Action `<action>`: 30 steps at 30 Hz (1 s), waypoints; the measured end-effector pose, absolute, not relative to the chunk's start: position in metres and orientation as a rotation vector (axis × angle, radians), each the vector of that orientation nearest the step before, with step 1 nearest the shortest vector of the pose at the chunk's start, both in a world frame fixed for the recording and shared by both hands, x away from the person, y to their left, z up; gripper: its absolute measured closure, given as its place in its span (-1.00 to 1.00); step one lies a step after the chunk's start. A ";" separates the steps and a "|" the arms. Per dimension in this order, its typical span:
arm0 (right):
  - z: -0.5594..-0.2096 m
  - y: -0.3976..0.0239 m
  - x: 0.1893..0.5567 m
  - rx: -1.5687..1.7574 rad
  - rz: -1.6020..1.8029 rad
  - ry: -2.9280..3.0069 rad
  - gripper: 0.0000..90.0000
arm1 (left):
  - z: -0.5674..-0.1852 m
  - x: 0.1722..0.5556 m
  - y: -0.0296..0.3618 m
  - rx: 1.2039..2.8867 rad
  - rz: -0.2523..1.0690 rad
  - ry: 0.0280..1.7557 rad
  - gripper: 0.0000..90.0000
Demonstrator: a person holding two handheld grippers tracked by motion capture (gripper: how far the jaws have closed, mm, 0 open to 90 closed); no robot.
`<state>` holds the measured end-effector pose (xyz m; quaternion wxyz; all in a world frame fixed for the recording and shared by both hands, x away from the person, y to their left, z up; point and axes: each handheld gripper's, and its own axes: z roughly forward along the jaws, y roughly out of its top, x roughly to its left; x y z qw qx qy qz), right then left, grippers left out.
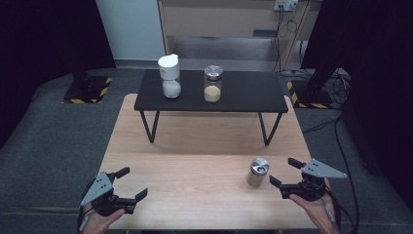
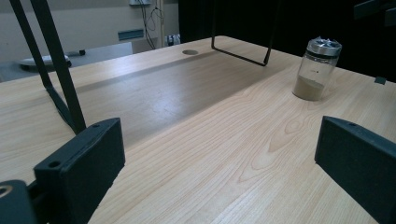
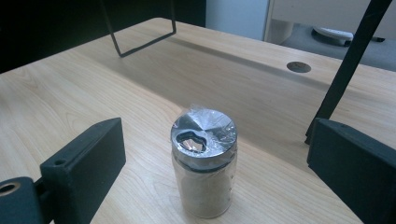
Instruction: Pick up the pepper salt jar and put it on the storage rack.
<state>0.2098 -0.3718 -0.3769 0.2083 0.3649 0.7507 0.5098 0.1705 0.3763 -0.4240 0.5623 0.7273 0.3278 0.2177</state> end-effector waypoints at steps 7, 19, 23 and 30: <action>-0.379 -0.365 0.219 1.012 1.409 2.113 -0.86 | -0.424 0.170 0.376 1.714 0.512 0.771 -0.99; -0.385 -0.351 0.236 1.006 1.363 2.168 -0.83 | -0.424 0.171 0.376 1.713 0.512 0.771 -0.99; -0.387 -0.348 0.239 1.001 1.352 2.180 -0.82 | -0.424 0.171 0.376 1.715 0.512 0.770 -0.99; -0.391 -0.340 0.250 1.000 1.332 2.209 -0.80 | -0.424 0.171 0.376 1.714 0.511 0.769 -0.99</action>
